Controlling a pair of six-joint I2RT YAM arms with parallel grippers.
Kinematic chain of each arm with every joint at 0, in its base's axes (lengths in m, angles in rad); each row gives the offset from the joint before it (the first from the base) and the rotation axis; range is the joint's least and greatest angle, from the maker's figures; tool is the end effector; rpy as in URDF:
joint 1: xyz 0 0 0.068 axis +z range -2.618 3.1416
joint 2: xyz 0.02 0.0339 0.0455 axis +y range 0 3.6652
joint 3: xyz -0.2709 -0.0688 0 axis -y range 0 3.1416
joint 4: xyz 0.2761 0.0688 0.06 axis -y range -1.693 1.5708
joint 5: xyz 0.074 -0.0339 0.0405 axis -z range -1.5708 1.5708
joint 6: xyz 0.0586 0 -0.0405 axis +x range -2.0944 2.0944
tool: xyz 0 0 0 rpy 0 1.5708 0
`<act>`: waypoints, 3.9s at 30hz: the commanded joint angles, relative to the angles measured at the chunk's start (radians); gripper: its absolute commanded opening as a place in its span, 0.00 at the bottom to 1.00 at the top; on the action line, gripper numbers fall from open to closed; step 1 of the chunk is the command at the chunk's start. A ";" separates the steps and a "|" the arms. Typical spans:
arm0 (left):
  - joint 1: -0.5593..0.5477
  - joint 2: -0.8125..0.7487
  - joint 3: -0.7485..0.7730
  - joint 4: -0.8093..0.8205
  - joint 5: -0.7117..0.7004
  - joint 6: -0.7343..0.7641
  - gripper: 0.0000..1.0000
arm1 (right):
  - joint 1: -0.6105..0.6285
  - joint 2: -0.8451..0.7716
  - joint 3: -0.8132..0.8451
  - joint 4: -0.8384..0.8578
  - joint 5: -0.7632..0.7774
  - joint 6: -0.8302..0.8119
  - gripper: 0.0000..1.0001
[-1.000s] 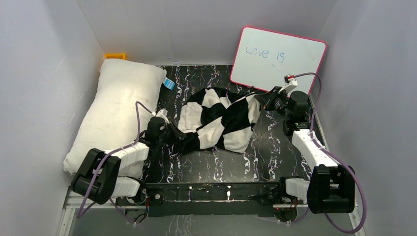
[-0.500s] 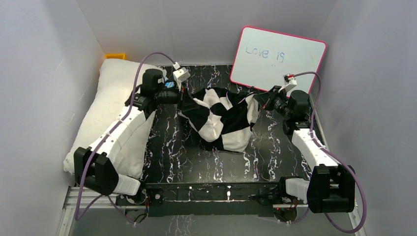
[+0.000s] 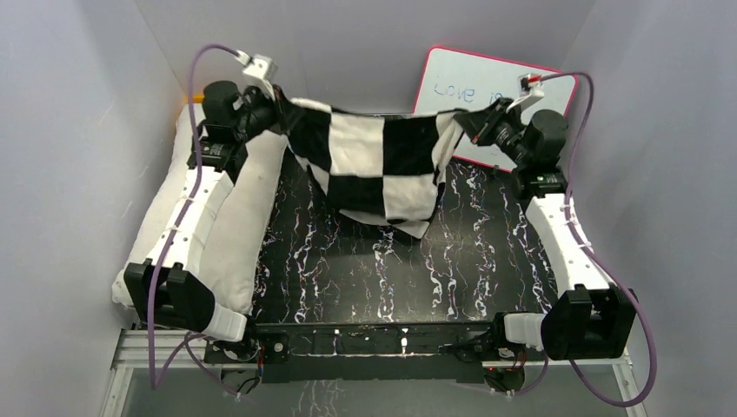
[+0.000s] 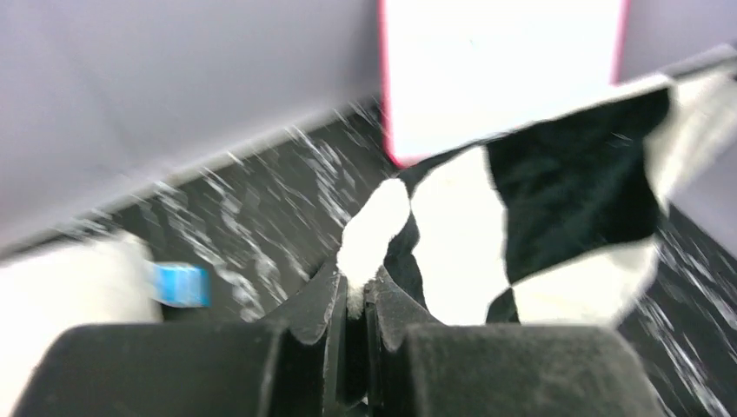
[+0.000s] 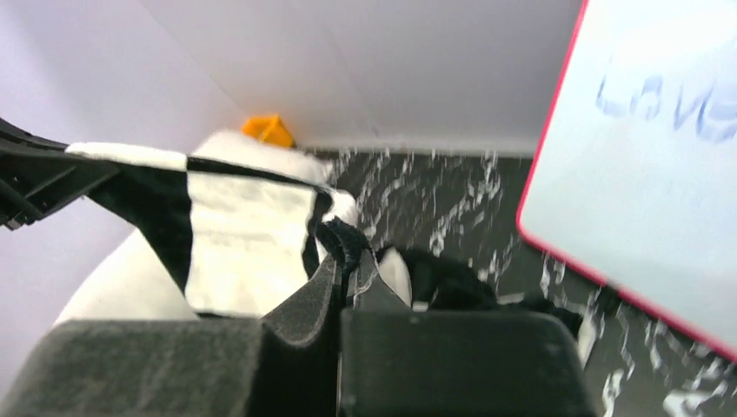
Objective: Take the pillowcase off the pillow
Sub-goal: Fold the pillowcase at the center of the board.
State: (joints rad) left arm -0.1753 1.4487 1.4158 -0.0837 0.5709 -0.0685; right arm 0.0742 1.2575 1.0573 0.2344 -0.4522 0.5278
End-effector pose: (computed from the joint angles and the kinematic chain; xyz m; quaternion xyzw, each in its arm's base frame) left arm 0.3759 -0.0987 0.4189 0.2252 0.7059 -0.2864 0.6075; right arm 0.3428 0.0512 0.3794 -0.0048 0.6961 0.3565 0.6231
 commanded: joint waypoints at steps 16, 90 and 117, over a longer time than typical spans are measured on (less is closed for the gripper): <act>0.030 -0.563 0.318 0.155 -0.315 0.063 0.00 | 0.002 -0.358 0.746 -0.228 0.139 -0.206 0.00; -0.233 -0.210 0.081 0.324 -0.582 0.642 0.00 | 0.089 0.049 0.409 0.097 0.315 -0.370 0.00; 0.212 0.809 0.825 0.463 -0.103 0.152 0.00 | -0.040 0.842 1.090 0.019 0.107 -0.375 0.00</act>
State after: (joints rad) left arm 0.0219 2.2757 2.1796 0.3275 0.4660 0.0837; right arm 0.0589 2.0792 2.0308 0.2401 -0.3519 0.1806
